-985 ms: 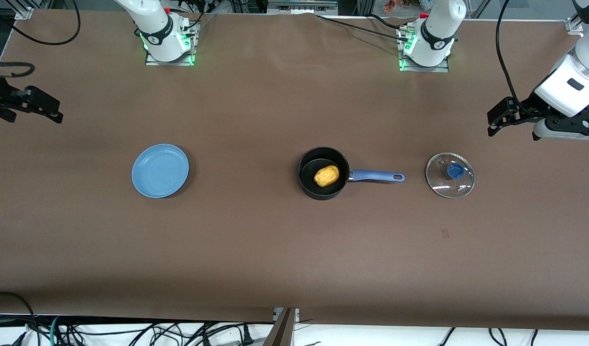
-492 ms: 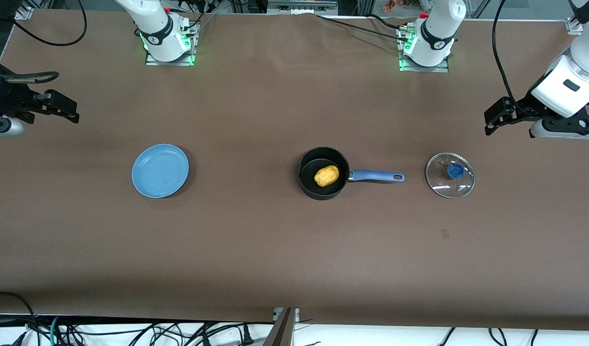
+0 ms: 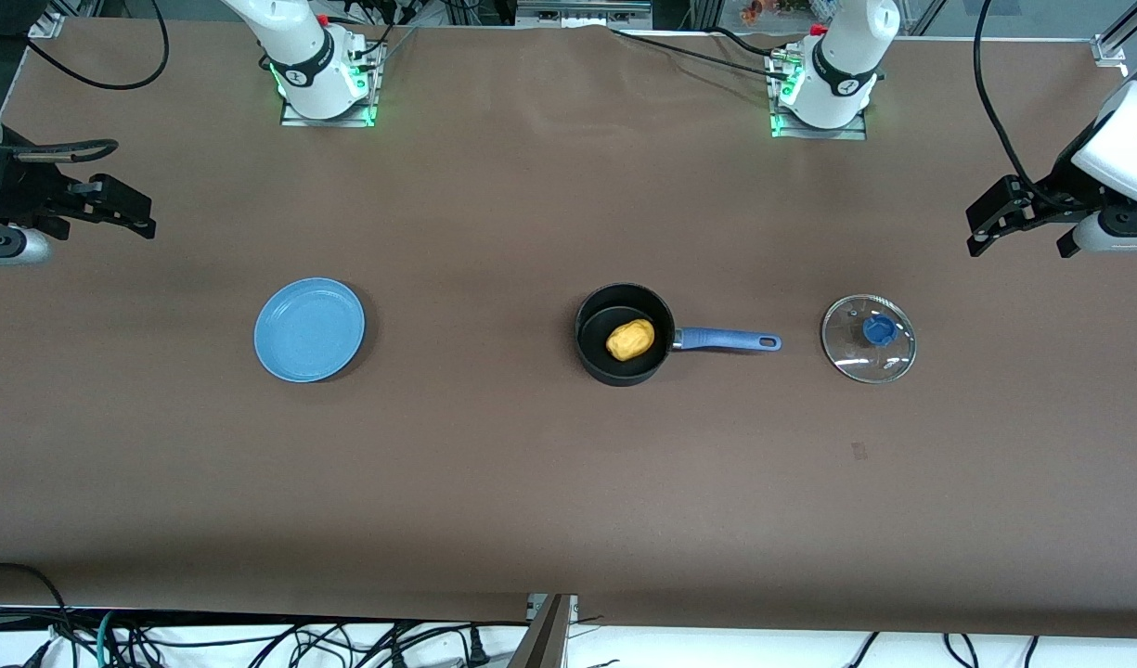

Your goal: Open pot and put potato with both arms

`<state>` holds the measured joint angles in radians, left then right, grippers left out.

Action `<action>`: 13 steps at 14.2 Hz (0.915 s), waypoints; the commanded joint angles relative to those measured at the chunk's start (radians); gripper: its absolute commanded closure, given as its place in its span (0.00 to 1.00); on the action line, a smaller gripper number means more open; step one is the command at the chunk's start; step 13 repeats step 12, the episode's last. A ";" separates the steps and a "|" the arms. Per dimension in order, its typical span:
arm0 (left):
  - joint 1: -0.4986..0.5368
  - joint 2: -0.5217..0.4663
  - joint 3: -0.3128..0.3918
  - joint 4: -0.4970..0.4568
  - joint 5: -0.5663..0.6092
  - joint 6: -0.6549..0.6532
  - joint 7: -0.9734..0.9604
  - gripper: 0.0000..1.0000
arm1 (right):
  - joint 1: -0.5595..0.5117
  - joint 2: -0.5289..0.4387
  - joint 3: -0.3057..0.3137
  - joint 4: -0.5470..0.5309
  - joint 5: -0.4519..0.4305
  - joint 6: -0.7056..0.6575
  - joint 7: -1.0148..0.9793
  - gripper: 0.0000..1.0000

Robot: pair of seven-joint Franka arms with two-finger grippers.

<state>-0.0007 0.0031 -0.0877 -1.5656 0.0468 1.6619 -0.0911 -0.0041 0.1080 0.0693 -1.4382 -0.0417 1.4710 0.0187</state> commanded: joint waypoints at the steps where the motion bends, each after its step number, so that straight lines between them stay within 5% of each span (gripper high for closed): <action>1: -0.007 0.014 -0.007 0.013 0.025 -0.025 -0.010 0.00 | -0.013 -0.007 0.014 -0.001 -0.009 -0.008 -0.003 0.00; 13: 0.001 0.026 -0.010 0.021 0.011 -0.031 -0.019 0.00 | -0.011 -0.007 0.015 -0.001 -0.009 -0.008 0.000 0.00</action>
